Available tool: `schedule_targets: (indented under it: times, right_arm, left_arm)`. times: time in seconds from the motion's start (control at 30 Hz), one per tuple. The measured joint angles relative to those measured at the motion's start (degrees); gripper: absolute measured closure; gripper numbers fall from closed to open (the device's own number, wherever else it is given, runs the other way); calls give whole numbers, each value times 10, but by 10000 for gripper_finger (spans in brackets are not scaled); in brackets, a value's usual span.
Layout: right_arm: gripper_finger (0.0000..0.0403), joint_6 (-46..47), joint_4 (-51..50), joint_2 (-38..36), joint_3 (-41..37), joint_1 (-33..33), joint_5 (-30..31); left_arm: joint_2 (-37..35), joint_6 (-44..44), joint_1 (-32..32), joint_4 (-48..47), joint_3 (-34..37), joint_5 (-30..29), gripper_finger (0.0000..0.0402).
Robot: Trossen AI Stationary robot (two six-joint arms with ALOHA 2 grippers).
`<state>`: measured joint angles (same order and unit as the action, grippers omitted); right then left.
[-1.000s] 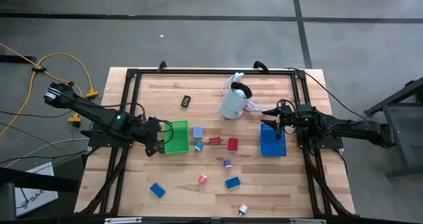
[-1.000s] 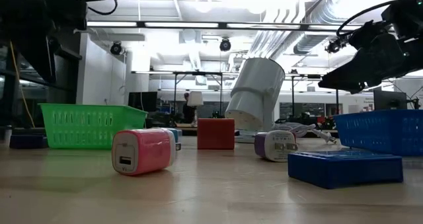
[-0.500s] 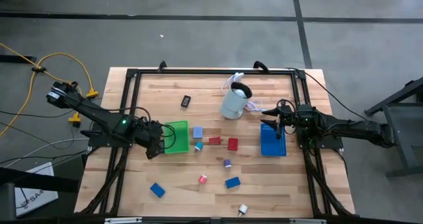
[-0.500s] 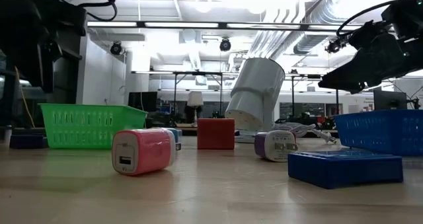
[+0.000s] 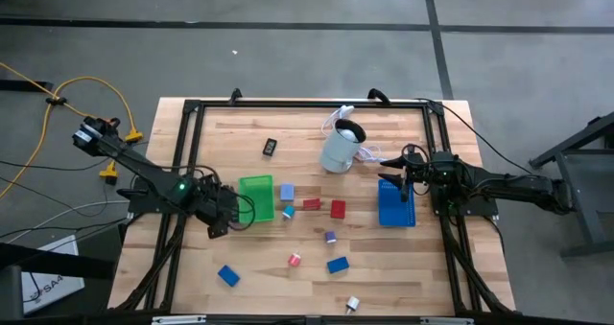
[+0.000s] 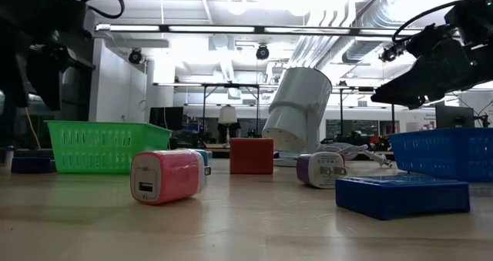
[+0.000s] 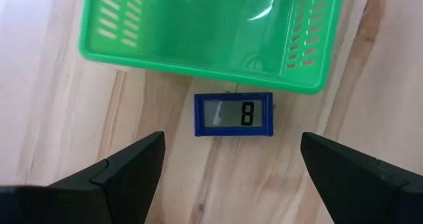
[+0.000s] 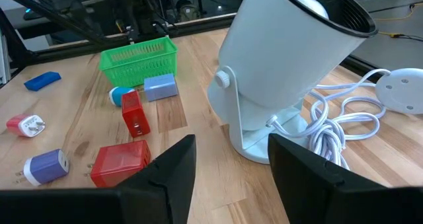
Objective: Pick & Place Office items
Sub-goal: Put the top left blue digital timer into the green bin
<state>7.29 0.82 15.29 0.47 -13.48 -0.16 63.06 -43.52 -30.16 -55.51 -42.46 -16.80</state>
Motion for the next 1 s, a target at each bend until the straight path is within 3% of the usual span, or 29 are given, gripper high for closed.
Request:
schedule_targets:
  times: [0.53,1.0]
  right_arm:
    - [227,0,0,0,0,0,0]
    - [227,0,0,0,0,0,0]
  left_arm:
    - [63,-102,-15,9,0,-13,57]
    - [63,-86,-11,62,0,-17,57]
